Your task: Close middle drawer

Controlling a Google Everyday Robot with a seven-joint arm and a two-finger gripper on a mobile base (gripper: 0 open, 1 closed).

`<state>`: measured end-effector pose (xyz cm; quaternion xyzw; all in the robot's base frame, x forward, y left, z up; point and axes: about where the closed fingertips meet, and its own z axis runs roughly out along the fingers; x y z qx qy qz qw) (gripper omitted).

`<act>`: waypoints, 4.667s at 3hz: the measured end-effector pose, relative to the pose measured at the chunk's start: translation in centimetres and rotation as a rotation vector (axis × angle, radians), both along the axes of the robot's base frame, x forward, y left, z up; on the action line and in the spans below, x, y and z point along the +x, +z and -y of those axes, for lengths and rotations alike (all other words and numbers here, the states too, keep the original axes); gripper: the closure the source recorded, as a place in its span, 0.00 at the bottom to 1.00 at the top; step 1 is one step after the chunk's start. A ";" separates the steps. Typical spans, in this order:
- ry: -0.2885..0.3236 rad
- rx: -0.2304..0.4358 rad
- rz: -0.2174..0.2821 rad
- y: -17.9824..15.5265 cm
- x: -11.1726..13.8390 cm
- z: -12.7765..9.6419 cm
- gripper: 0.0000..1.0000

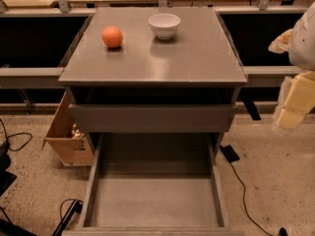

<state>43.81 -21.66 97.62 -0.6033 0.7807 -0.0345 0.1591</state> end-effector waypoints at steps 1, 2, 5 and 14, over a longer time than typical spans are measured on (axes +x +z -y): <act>0.000 0.000 0.000 0.0 0.0 0.0 0.00; -0.018 -0.015 0.008 -1.2 -0.4 0.5 0.00; -0.195 -0.088 0.110 -14.7 -7.4 4.7 0.00; -0.086 0.104 -0.189 -47.6 -14.2 5.2 1.00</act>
Offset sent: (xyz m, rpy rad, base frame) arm -0.0334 -0.0439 -0.1013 -0.1206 -0.0422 -0.1443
